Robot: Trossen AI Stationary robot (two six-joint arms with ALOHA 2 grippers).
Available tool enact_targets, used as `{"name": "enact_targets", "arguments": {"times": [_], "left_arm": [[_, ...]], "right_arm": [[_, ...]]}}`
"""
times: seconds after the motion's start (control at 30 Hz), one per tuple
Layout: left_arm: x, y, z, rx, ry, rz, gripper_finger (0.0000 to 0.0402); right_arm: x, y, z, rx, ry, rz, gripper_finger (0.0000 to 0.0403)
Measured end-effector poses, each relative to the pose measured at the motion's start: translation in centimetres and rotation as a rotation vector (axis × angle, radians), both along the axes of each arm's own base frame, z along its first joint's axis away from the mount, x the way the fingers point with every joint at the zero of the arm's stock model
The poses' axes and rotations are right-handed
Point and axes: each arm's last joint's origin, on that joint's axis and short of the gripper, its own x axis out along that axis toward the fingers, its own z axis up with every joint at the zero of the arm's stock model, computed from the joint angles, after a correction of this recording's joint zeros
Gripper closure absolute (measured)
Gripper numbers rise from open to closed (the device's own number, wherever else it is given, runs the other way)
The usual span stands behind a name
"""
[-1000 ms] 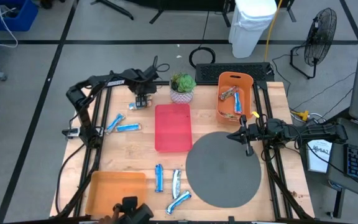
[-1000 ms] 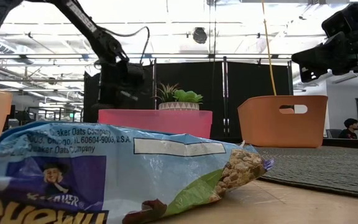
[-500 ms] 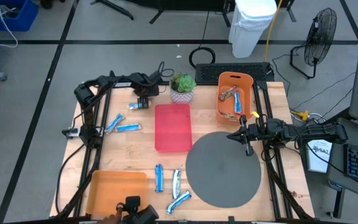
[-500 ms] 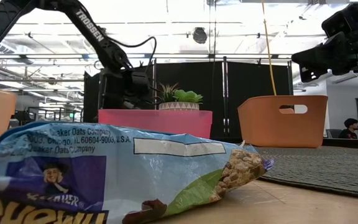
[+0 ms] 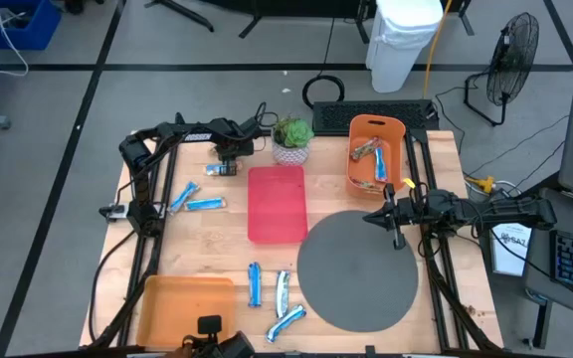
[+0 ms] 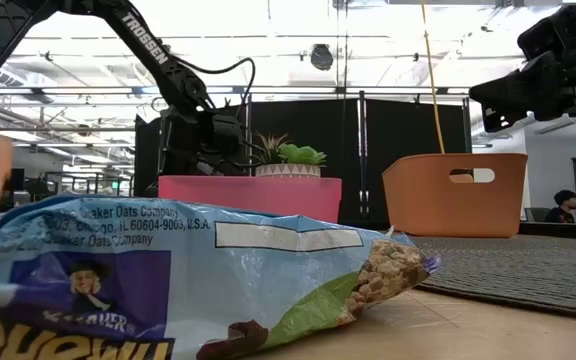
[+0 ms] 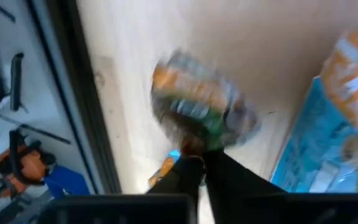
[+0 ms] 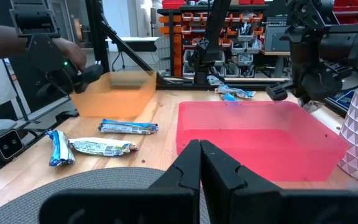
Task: Pick and place Granola Bars by type
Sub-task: Put the blue/orange granola bar into the pink bin
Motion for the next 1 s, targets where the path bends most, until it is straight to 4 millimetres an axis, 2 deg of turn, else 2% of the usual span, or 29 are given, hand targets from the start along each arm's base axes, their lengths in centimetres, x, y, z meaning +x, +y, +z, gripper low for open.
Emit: {"name": "enact_targets", "arguments": {"times": [0.1,0.23,0.47,0.63,0.77,0.87,1.0], "left_arm": [[-0.2,-0.1,0.8,0.022,-0.013,0.015,0.0390],[-0.5,-0.4,3.2,0.044,-0.106,0.026,0.0396],[-1.9,-2.3,9.8,0.108,-0.362,0.065,0.0397],[-3.3,-4.9,14.5,0.102,-0.601,0.061,0.0398],[-4.6,-6.9,17.5,0.066,-0.777,0.047,0.0399],[-5.5,-8.5,18.7,0.059,-0.864,0.016,0.0400],[-6.4,-10.4,18.4,0.033,-0.943,-0.025,0.0400]], "right_arm": [[0.0,0.0,0.0,0.000,0.000,0.000,0.0403],[0.0,0.0,0.0,0.000,0.000,0.000,0.0403],[0.0,0.0,0.0,0.000,0.000,0.000,0.0403],[0.0,0.0,0.0,0.000,0.000,0.000,0.0403],[0.0,0.0,0.0,0.000,0.000,0.000,0.0403],[0.0,0.0,0.0,0.000,0.000,0.000,0.0403],[0.0,0.0,0.0,0.000,0.000,0.000,0.0403]]}}
